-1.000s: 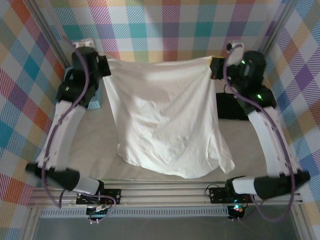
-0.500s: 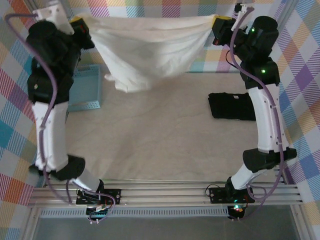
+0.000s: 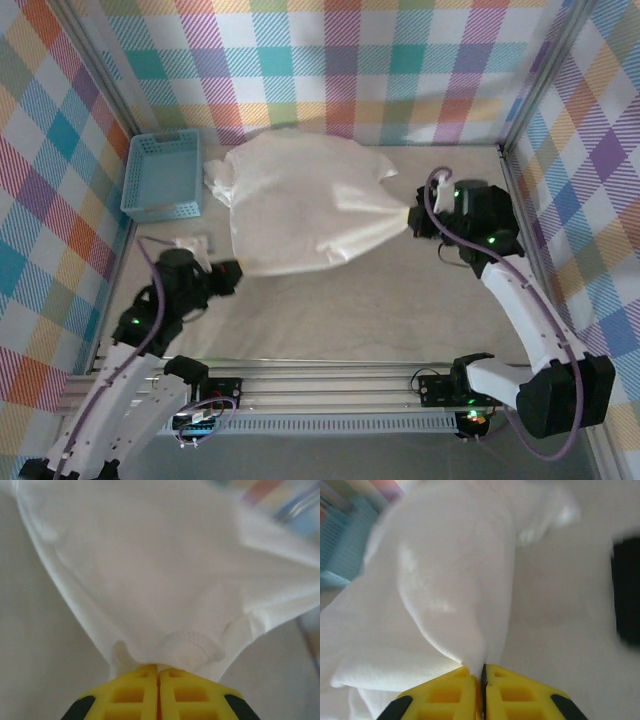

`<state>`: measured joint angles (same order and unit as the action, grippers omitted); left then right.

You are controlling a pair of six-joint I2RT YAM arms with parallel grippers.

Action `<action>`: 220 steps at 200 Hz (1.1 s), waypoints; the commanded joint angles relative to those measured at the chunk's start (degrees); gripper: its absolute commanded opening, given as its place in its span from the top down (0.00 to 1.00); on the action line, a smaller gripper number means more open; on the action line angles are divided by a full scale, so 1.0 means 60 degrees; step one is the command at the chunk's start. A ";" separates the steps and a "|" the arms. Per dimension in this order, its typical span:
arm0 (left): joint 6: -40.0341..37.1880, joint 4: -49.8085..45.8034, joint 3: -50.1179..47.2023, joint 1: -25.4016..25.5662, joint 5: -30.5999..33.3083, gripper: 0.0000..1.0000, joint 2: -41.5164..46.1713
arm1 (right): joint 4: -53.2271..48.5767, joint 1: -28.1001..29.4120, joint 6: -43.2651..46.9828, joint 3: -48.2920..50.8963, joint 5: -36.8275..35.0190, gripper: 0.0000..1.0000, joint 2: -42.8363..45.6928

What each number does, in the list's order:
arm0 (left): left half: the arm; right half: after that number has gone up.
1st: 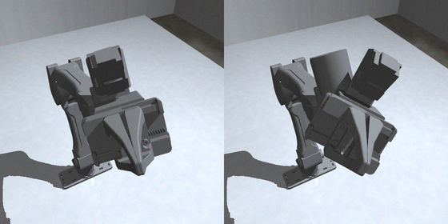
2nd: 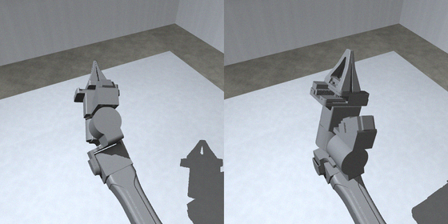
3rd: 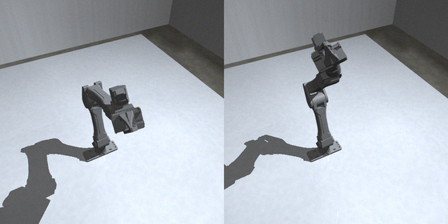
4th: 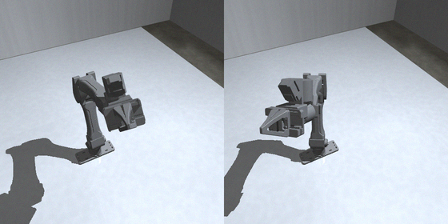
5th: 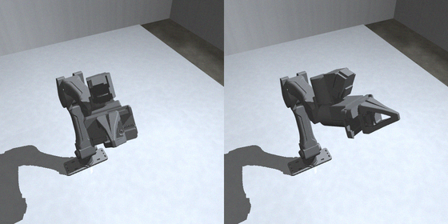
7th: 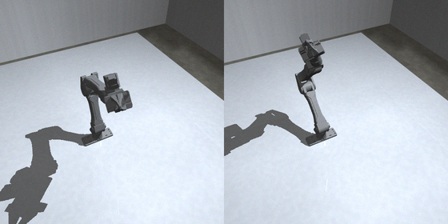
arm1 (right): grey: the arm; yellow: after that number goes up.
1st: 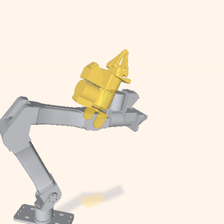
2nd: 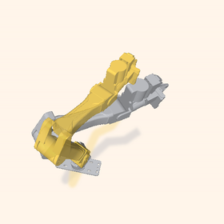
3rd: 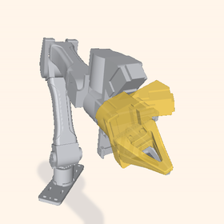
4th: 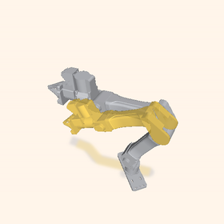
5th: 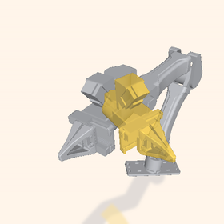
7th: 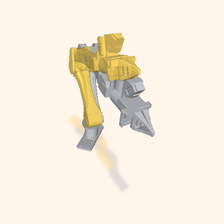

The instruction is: Fold the inside-out t-shirt

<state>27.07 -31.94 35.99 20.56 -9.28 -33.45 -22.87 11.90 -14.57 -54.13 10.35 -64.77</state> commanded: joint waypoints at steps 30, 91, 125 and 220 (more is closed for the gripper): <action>0.0572 0.0019 -0.0390 0.0280 0.0847 0.32 -0.0330 | 0.0261 -0.0097 0.0001 0.0227 -0.1829 0.42 -0.1156; 0.0038 0.2419 0.1085 0.0629 0.0161 0.26 -0.4154 | -0.0808 -0.0797 0.1208 -0.4226 -0.3606 0.38 -0.6714; -0.0240 0.2453 0.1693 0.0711 0.0378 0.25 -0.4983 | -0.1765 -0.0833 0.2326 -0.5915 -0.4998 0.34 -0.8900; -0.3259 0.2307 0.2971 0.3990 0.1415 0.24 -0.7812 | -0.2724 -0.2633 0.3129 -0.7453 -0.6016 0.35 -1.0454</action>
<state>15.90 -17.67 50.70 40.18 -4.95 -77.03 -36.12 -1.45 2.17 -97.06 -22.96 -125.78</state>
